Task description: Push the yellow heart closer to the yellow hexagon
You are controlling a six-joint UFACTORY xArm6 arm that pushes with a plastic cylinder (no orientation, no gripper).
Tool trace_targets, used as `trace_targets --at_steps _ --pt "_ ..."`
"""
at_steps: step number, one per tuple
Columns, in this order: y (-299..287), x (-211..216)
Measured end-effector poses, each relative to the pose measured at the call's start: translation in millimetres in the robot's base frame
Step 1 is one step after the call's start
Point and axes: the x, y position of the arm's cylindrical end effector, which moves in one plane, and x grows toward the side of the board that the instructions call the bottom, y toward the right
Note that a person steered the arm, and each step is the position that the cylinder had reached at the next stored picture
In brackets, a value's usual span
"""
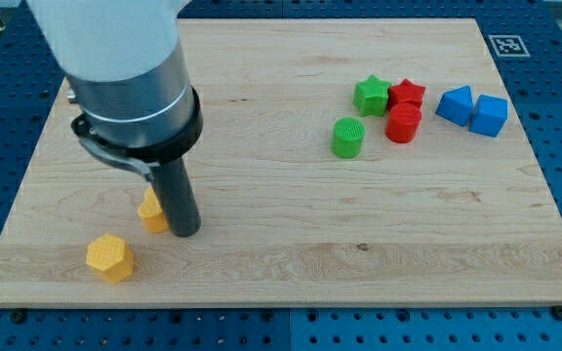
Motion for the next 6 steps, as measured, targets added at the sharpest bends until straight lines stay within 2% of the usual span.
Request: trace_targets --at_steps 1,4,6 --pt "10 -14" --pt "-42 -29" --pt "-64 -17"
